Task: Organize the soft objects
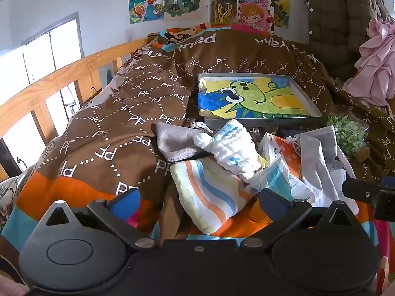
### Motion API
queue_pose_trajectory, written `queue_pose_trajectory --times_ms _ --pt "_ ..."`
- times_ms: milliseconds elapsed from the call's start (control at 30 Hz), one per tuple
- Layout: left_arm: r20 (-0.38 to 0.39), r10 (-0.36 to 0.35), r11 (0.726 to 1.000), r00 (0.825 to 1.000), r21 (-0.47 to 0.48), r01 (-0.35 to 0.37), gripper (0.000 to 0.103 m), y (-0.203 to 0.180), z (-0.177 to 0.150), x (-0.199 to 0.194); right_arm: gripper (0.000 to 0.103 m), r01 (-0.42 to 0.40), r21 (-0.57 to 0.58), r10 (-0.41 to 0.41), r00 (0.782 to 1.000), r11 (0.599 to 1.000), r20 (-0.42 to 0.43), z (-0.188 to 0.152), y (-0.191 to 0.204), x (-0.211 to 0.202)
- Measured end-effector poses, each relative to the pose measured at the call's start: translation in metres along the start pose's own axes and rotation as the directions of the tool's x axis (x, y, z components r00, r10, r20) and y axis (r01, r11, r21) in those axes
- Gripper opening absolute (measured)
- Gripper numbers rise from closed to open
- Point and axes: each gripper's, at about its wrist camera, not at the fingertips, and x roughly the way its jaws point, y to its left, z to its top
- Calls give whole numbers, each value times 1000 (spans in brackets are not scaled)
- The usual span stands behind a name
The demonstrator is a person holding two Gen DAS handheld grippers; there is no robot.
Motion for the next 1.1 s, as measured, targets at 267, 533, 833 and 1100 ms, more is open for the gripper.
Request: queue_pose_trajectory --times_ms 267,533,833,1100 --pt "-8 3 1000 1000 -4 -3 102 1 0 1 103 0 0 0 1000 1000 -2 0 0 0" --pt "-9 7 1000 1000 -4 -7 102 2 -2 5 103 3 3 -3 1000 1000 -5 -1 0 1" --pt "-22 13 1000 1000 -17 -13 102 5 -1 4 103 2 6 -2 1000 1000 -7 -1 -1 1" --pt "-23 14 1000 1000 -18 -14 102 5 -1 4 103 2 7 -2 1000 1000 -9 -1 -1 1"
